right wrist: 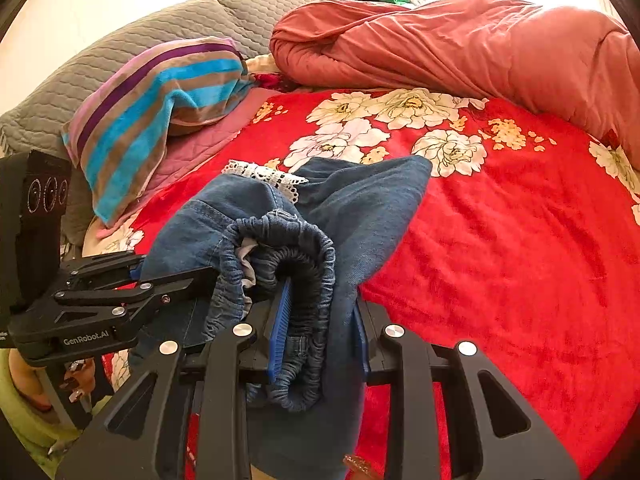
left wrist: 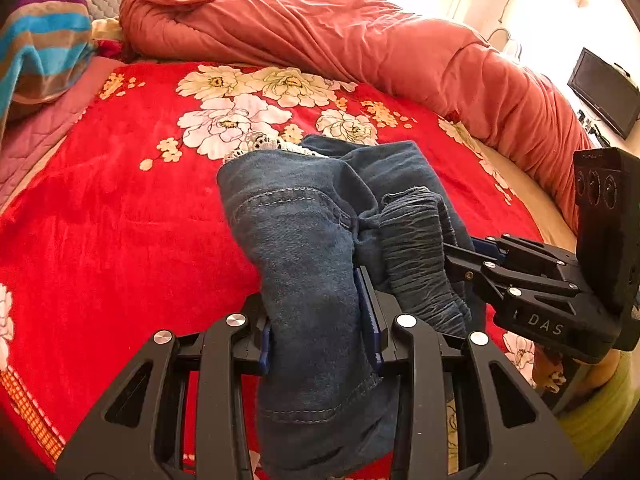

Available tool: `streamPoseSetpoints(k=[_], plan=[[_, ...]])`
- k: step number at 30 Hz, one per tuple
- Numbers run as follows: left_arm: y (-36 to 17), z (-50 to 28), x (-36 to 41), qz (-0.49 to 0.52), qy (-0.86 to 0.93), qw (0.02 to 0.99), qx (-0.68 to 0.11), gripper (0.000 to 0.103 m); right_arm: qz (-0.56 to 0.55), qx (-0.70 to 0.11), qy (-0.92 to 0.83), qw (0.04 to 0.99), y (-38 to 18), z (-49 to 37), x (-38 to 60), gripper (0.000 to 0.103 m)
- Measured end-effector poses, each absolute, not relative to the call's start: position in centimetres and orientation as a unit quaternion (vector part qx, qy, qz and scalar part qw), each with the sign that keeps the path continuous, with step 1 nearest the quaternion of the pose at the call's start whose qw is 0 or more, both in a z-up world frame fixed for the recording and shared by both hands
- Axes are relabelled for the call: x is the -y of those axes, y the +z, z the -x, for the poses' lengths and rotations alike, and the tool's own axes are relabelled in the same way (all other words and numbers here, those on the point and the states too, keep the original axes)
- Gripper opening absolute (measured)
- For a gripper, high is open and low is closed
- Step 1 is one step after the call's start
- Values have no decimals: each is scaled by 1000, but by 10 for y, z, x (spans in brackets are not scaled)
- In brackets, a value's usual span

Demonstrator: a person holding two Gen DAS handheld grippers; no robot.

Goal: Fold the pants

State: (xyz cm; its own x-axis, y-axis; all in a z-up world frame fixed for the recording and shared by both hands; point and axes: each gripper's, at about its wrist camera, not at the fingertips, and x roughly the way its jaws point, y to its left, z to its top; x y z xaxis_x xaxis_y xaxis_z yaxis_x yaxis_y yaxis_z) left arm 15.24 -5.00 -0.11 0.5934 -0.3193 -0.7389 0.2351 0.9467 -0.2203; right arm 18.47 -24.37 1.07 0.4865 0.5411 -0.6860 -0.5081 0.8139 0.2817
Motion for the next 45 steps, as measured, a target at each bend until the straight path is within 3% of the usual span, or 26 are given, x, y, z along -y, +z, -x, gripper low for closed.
streamPoseSetpoints(k=[8,14,18,21,26,28,29,30,36,45], plan=[[-12,-164,46,52,-149,889,-430,26,-15,-416,292,861,0,-194,237,26],[-26,-169,42,49,-138,884,-443,32,-20,-446,261,856,-19,-203,239,29],[-34,-170,40,46,-135,881,-451,45,-30,-472,240,847,-34,-210,245,43],[-40,-170,37,49,-132,878,-458,48,-31,-483,222,846,-39,-212,247,54],[-36,-166,33,56,-129,880,-454,53,-36,-459,214,861,-27,-204,252,57],[-29,-161,31,58,-129,885,-444,60,-36,-436,209,875,-16,-196,256,71],[-24,-159,31,59,-128,888,-437,64,-38,-422,206,882,-9,-191,258,84],[-19,-156,29,60,-128,891,-431,67,-43,-412,207,886,-4,-188,261,88],[8,-129,24,63,-115,910,-393,93,-38,-355,200,912,32,-154,275,98],[31,-80,26,36,-105,926,-360,93,-26,-324,195,925,49,-105,284,98]])
